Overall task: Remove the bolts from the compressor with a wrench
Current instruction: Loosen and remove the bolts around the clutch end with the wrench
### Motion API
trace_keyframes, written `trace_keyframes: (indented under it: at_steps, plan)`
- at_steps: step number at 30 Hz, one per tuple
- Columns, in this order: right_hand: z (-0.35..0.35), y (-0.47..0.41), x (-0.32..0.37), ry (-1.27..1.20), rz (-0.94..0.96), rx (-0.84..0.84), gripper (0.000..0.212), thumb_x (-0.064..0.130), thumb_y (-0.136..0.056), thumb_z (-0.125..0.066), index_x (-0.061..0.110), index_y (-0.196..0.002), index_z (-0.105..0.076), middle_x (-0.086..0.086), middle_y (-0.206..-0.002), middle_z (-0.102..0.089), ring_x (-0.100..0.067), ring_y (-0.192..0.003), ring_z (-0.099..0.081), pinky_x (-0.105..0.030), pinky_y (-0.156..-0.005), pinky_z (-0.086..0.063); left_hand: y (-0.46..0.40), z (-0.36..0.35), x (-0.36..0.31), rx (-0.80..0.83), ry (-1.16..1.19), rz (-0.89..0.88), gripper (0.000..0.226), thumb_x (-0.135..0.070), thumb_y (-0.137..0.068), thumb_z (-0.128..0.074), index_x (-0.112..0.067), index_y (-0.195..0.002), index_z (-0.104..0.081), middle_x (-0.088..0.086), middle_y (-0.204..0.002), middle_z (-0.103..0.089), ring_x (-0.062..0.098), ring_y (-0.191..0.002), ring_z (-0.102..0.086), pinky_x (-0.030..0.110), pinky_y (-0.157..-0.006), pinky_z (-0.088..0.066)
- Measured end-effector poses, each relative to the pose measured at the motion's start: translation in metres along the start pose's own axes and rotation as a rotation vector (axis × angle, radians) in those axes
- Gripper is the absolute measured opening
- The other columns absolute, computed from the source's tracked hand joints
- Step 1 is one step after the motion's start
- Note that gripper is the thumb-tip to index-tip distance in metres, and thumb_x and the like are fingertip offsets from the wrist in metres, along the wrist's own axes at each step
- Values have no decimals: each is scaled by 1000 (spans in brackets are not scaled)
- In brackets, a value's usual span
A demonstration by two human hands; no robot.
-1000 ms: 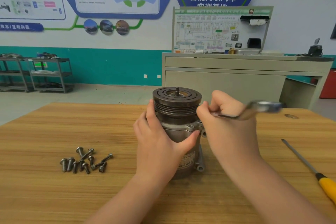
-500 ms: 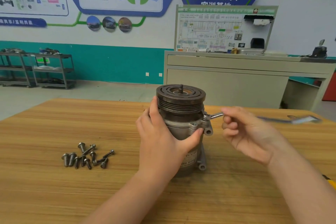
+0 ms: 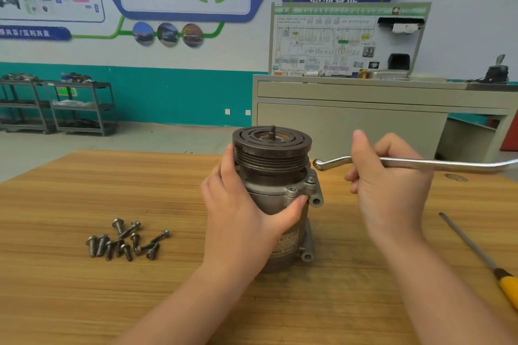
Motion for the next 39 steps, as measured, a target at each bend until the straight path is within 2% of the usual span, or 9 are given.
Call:
trace_keyframes:
  at_steps: [4, 9, 16, 22, 24, 27, 31, 33, 39]
  plan:
    - [-7, 7, 15, 186, 196, 117, 42, 26, -89, -58, 4, -56, -42, -13, -46, -46, -23, -43, -47, -36, -45, -38, 0, 0, -1, -7, -9, -10, 119, -67, -59, -69, -20, -152, -11, 5, -140, -36, 19, -128, -27, 42, -110, -33]
    - [-11, 9, 29, 247, 354, 203, 41, 7, -85, -63, 11, -55, -36, 5, -50, -26, -9, -51, -27, -15, -48, -23, 0, -2, 2, -15, -14, -15, 119, -69, -59, -68, -23, -151, -9, 5, -140, -35, 18, -128, -25, 39, -109, -31]
    - [-32, 24, 45, 337, 550, 315, 63, -6, -70, -66, 38, -65, -22, 22, -50, -23, -2, -49, -32, -8, -47, -22, -1, -2, 3, -46, 5, -31, 116, -67, -59, -74, -30, -149, -10, 2, -139, -36, 15, -125, -27, 39, -105, -35]
    - [-30, 29, 45, 348, 501, 246, 48, 14, -84, -68, 26, -63, -27, 10, -49, -29, -18, -51, -28, -23, -40, -26, 1, -3, 2, -76, -8, -11, 107, -74, -60, -62, -33, -146, -13, 9, -142, -31, 23, -130, -24, 51, -109, -33]
    - [-37, 38, 51, 391, 579, 254, 48, 19, -87, -68, 27, -68, -24, 16, -56, -21, -14, -55, -22, -16, -44, -18, 2, 1, -7, -170, -87, -107, 94, -71, -68, -55, -27, -145, -23, 16, -146, -21, 32, -137, -19, 64, -111, -23]
    - [-37, 41, 53, 348, 600, 226, 44, 26, -89, -65, 28, -71, -24, 18, -61, -19, -10, -56, -21, -13, -47, -16, 8, 4, -28, -299, -176, -479, 61, -52, -82, -57, -31, -136, -39, 6, -148, -18, 32, -142, -16, 68, -113, -11]
    - [-24, 37, 38, 203, 511, 140, 47, 25, -87, -67, 4, -52, -46, 1, -50, -41, -14, -48, -32, -25, -42, -30, 4, -2, -37, -100, -98, -540, 58, -42, -86, -56, -44, -140, -35, -10, -161, -6, 28, -151, 1, 63, -116, -7]
    - [-22, 35, 32, 124, 506, 168, 52, 32, -88, -67, -3, -52, -53, -6, -48, -47, -18, -44, -39, -31, -40, -33, 1, -3, -39, -31, -102, -510, 49, -42, -86, -55, -44, -135, -48, -16, -162, -5, 25, -151, 5, 59, -118, -5]
    - [-16, 29, 15, -146, 359, 215, 50, 53, -86, -64, 11, -61, -58, -1, -53, -53, -15, -47, -46, -26, -44, -38, -2, -9, -44, 89, -314, -434, 33, -52, -86, -45, -50, -112, -65, -15, -162, -1, 25, -150, 12, 55, -114, -13]
Point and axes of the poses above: each hand's wrist, its own y-axis away from the middle knuckle, its own z-axis out of the back of the hand, x = y × z, the point moved 6 cm from there along -y, towards the middle knuckle
